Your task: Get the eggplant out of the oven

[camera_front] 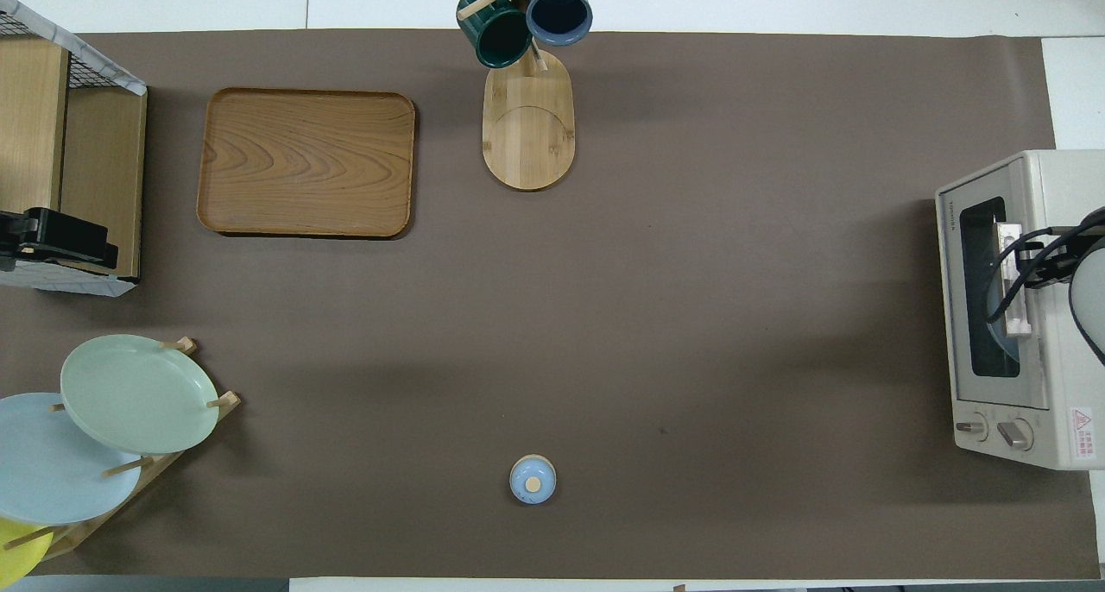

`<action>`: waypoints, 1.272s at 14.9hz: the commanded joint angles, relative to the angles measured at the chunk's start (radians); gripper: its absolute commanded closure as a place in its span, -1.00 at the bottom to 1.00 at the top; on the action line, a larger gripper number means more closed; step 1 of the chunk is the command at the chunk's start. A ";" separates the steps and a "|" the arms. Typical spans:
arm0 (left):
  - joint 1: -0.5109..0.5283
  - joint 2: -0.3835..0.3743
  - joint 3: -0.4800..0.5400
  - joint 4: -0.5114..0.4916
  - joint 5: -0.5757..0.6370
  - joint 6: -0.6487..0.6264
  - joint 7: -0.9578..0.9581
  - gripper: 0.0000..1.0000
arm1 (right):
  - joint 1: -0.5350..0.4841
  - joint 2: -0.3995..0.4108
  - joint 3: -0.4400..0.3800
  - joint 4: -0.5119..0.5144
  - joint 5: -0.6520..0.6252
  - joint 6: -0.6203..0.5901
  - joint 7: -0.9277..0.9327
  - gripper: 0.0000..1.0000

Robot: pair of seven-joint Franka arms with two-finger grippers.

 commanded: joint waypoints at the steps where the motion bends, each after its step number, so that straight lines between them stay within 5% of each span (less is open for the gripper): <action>1: 0.017 -0.026 -0.010 -0.024 -0.008 -0.007 0.000 -1.00 | -0.002 -0.021 0.010 -0.043 -0.019 0.043 -0.018 1.00; 19: 0.017 -0.026 -0.010 -0.024 -0.008 -0.009 0.000 -1.00 | 0.041 0.053 0.019 -0.149 -0.012 0.304 -0.012 1.00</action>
